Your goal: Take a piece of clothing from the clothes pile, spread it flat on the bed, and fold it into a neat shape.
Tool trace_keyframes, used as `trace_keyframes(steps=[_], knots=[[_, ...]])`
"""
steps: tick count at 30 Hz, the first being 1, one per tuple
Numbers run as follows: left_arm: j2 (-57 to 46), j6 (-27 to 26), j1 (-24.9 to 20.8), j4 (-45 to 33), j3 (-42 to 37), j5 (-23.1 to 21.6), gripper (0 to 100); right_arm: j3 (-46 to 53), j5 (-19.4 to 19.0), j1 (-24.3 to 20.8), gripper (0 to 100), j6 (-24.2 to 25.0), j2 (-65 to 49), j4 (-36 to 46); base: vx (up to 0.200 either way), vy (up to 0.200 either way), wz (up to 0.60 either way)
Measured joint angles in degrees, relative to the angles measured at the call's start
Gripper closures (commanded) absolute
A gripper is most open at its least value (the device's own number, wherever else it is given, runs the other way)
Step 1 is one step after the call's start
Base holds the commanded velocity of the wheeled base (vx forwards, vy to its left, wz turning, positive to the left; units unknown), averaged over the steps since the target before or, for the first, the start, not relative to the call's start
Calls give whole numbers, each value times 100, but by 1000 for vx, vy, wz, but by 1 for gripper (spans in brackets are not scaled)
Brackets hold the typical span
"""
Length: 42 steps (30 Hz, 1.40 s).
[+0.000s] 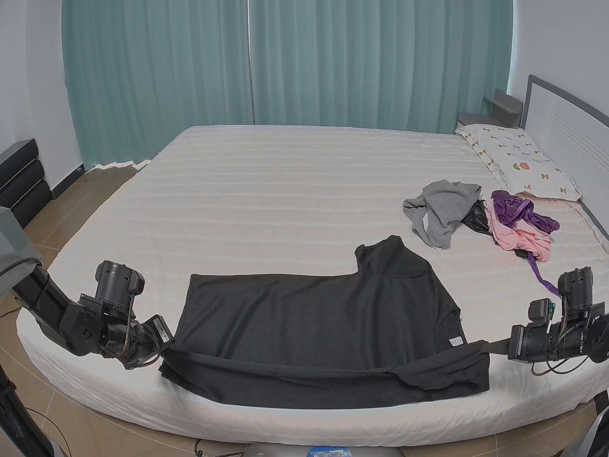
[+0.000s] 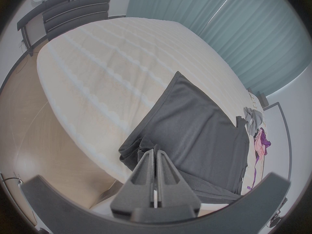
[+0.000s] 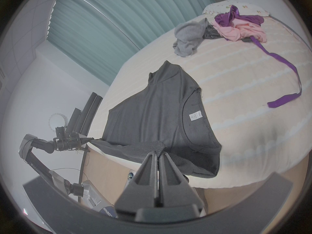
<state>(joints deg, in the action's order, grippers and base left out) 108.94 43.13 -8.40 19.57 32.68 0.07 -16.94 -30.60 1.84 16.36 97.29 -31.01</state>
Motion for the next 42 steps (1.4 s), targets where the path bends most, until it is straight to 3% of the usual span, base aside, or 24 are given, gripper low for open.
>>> trace_keyframes(steps=[9,27,42], knots=[[-566,-165,-4,2,-597,-59,100,466,13,0,100,20,-829,56,0,0,0],[-885,-185,-100,-5,-1136,-61,100,948,82,0,100,-40,-1220,67,0,0,0],[-260,-139,-116,11,-336,-2,100,364,127,66,100,6,-658,52,0,0,0]])
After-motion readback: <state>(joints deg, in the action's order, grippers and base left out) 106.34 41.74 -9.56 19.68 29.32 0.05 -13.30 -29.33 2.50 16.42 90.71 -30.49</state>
